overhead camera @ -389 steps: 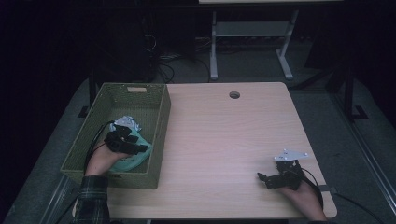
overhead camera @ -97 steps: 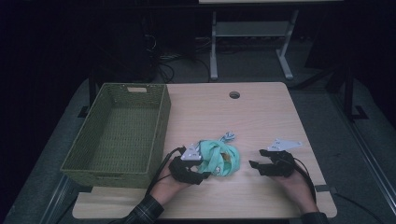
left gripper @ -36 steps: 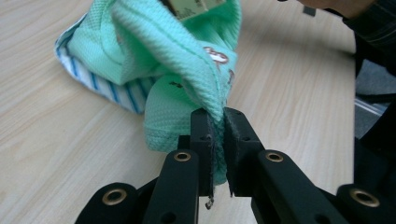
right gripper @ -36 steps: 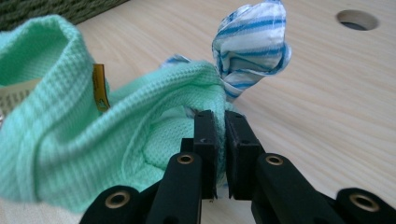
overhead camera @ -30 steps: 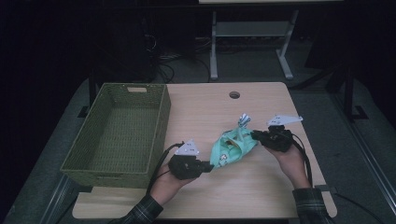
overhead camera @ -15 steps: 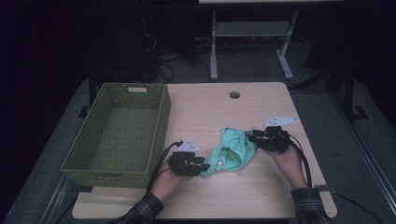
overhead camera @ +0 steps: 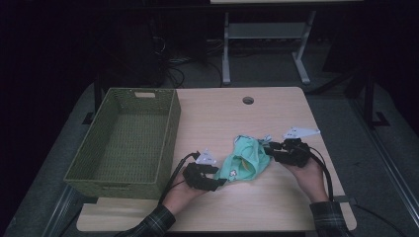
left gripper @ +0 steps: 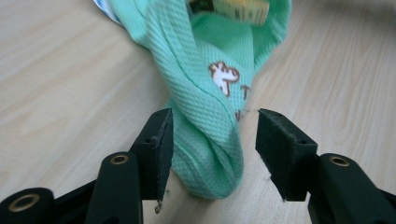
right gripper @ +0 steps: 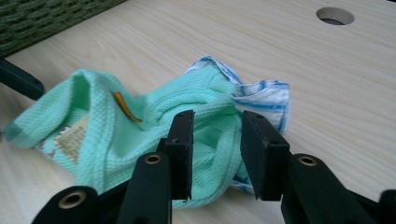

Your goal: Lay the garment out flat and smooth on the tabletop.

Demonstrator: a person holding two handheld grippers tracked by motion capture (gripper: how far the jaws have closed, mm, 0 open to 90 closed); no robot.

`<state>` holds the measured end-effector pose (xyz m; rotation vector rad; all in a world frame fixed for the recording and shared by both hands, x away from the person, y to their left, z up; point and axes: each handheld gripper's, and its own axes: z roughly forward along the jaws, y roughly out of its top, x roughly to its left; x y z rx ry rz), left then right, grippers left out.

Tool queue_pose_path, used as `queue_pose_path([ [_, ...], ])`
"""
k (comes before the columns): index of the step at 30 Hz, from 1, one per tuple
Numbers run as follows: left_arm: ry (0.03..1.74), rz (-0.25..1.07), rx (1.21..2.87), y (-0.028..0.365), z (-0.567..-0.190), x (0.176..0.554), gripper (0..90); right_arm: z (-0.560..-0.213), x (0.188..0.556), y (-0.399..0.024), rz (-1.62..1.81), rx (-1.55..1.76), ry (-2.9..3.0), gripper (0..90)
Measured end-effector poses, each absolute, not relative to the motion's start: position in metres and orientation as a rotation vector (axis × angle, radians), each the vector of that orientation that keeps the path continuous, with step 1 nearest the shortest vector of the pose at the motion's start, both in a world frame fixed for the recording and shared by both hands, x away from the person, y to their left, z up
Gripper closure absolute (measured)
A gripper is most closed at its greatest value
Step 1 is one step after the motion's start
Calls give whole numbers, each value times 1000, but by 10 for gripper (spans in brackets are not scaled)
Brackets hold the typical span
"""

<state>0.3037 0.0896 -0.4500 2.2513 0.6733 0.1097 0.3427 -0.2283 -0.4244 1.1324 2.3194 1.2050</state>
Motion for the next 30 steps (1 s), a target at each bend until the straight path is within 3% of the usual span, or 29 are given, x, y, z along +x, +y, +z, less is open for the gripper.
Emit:
queue_pose_path([
  [5,652,142,2320,82,-455,301,479,-427,335,-227,1205,1120,2332,642],
  [12,679,101,2297,79,-454,306,808,-434,320,-226,1192,1119,2384,631],
  [13,673,94,2295,79,-453,308,821,-436,317,-226,1195,1121,2393,627],
  [30,647,43,2089,74,-420,314,835,-445,294,-219,1272,1130,2447,556],
])
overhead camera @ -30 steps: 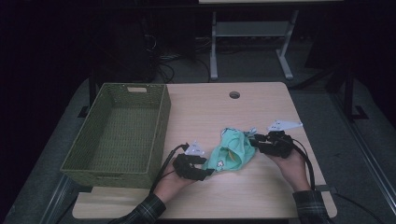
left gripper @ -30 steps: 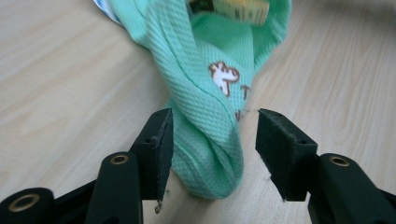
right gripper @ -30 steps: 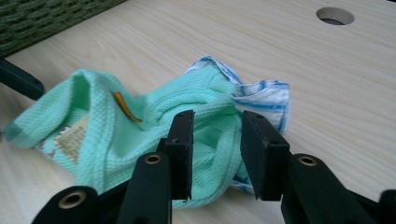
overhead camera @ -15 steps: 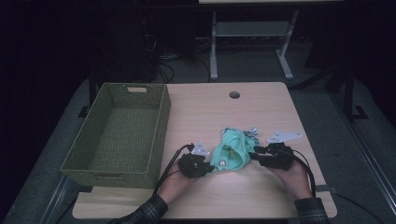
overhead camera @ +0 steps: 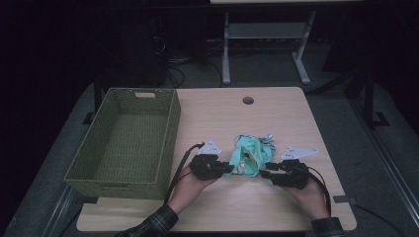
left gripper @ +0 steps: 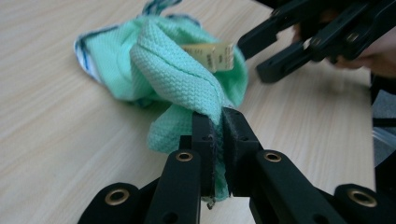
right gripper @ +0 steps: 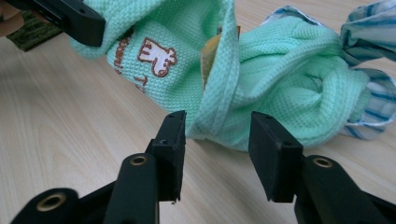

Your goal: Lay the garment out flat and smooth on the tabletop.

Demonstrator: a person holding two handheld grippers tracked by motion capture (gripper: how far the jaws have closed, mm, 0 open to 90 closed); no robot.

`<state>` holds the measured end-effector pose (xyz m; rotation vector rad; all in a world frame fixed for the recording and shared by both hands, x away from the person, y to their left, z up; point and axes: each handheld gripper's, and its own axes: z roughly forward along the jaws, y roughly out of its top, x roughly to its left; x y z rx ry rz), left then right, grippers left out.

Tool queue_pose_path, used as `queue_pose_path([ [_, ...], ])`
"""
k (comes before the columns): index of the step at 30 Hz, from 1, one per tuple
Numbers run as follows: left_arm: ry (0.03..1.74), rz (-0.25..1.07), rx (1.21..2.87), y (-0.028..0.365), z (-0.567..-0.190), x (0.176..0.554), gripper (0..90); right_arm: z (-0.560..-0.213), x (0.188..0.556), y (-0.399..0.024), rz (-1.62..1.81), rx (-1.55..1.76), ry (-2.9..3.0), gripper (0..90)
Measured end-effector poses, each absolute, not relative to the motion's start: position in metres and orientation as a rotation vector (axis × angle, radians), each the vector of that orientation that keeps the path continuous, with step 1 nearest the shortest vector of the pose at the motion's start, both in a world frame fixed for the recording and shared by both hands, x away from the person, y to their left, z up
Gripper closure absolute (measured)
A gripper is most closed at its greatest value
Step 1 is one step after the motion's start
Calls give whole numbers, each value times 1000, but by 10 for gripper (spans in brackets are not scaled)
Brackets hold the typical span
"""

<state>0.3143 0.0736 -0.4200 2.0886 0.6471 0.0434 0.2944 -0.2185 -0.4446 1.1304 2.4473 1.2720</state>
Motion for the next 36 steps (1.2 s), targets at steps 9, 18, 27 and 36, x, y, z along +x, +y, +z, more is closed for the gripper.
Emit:
queue_pose_path([
  [9,627,35,2089,72,-418,312,835,-451,303,-209,1268,1148,2462,690],
  [18,610,-14,2099,70,-420,305,802,-432,303,-219,1271,1100,2395,829],
  [27,611,49,2101,73,-418,304,667,-406,299,-232,1281,1072,2334,828],
  [36,630,75,2106,78,-420,307,650,-398,317,-219,1248,1040,2349,823],
])
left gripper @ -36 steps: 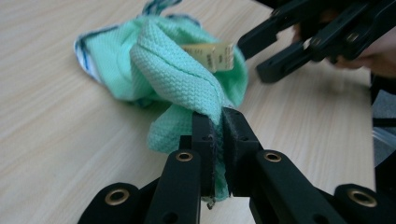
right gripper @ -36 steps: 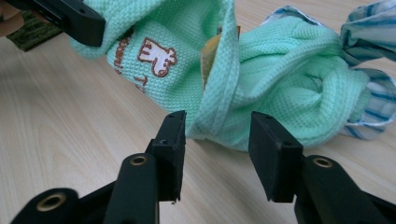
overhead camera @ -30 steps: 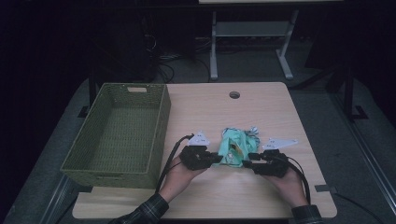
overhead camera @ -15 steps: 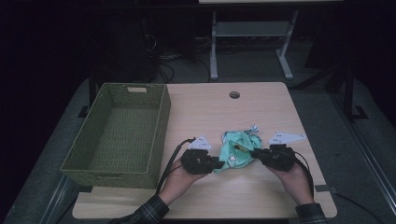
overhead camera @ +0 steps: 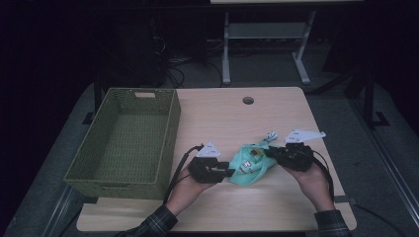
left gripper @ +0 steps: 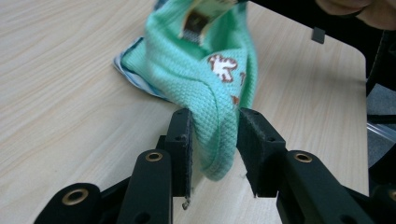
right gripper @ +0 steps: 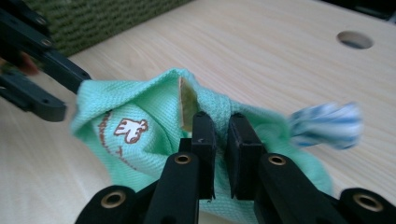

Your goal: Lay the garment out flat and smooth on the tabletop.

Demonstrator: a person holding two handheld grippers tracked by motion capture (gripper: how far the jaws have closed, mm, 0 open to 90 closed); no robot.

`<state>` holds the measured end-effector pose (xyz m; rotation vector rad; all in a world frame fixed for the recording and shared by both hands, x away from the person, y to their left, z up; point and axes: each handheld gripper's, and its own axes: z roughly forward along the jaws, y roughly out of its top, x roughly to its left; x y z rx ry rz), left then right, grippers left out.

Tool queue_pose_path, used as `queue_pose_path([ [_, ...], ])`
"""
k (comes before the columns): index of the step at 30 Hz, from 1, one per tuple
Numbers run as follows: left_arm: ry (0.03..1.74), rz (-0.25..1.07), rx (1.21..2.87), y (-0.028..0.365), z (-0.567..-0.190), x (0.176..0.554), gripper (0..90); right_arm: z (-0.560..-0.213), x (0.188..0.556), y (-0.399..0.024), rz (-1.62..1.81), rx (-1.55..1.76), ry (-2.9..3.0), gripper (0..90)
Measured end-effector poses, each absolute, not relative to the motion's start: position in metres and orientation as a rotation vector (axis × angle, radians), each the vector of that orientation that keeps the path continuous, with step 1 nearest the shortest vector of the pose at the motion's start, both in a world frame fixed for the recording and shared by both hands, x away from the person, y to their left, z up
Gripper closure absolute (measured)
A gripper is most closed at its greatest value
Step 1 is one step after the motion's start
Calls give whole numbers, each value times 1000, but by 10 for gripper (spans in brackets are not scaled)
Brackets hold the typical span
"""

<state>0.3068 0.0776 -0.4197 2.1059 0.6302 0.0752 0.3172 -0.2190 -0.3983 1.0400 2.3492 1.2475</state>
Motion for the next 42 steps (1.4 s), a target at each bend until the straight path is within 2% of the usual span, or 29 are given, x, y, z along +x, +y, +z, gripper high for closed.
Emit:
queue_pose_path([
  [10,682,144,2112,86,-425,313,574,-429,351,-193,1179,1063,2412,808],
  [12,690,148,2120,87,-427,315,576,-436,356,-188,1156,1072,2425,768],
  [15,694,156,2135,89,-430,318,599,-442,360,-186,1141,1087,2438,641],
  [19,708,163,2130,90,-431,322,659,-435,353,-193,1164,1090,2412,616],
  [22,710,172,2136,88,-431,327,708,-428,344,-198,1208,1085,2407,682],
  [26,709,195,2164,83,-432,335,785,-428,331,-196,1221,1057,2430,832],
  [28,710,219,2181,79,-433,339,806,-430,326,-194,1219,1048,2434,874],
  [42,704,206,2312,62,-462,348,816,-458,318,-172,1102,1042,2540,897],
])
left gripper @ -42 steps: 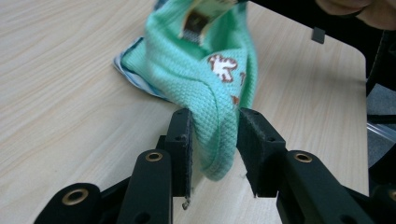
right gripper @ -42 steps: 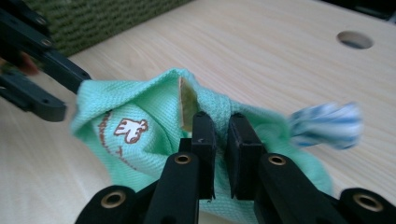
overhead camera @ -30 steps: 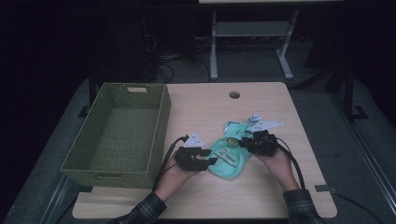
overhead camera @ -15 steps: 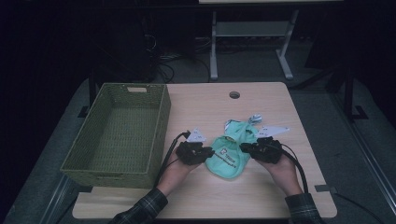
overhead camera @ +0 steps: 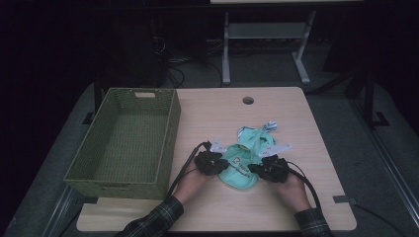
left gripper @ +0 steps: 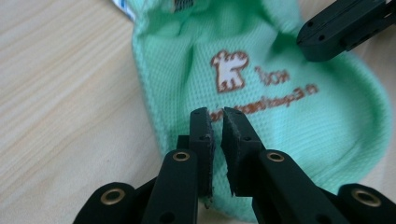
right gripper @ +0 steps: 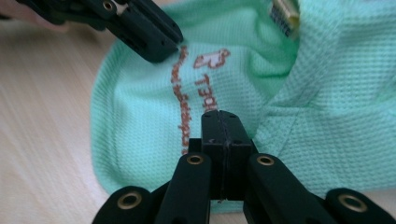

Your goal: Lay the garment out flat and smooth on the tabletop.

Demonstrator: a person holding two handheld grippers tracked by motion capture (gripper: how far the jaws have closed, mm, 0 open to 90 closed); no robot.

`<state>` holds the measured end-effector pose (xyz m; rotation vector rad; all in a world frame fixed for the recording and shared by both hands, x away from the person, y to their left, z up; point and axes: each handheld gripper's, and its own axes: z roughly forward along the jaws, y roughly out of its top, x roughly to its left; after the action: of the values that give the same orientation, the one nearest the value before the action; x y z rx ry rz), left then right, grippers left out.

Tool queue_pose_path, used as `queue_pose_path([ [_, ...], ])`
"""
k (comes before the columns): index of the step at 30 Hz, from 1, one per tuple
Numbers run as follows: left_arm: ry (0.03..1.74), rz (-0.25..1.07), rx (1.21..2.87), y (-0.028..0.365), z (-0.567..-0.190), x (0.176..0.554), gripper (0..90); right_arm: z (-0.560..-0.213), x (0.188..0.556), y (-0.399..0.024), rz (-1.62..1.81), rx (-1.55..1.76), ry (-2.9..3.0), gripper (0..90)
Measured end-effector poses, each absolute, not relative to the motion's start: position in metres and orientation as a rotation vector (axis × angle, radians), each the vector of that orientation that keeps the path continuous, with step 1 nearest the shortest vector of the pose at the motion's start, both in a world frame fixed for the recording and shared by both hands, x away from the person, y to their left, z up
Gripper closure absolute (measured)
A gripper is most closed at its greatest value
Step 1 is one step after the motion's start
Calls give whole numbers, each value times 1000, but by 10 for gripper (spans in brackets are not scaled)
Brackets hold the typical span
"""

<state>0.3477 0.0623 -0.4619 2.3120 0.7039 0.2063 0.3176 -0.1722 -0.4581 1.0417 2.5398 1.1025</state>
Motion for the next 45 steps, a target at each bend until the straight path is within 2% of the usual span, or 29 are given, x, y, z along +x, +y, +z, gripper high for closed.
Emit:
queue_pose_path([
  [12,758,243,2329,69,-463,347,826,-464,303,-192,973,1110,2546,899],
  [17,786,190,2323,75,-461,335,827,-463,293,-208,948,1138,2531,899],
  [21,770,144,2330,80,-460,323,821,-464,288,-218,979,1169,2527,899],
  [27,697,168,2291,79,-445,318,810,-457,287,-224,1021,1147,2499,896],
  [35,634,207,2269,68,-430,345,893,-447,302,-230,1053,1151,2439,898],
  [45,639,196,2317,37,-446,393,893,-455,327,-237,1047,1225,2412,899],
])
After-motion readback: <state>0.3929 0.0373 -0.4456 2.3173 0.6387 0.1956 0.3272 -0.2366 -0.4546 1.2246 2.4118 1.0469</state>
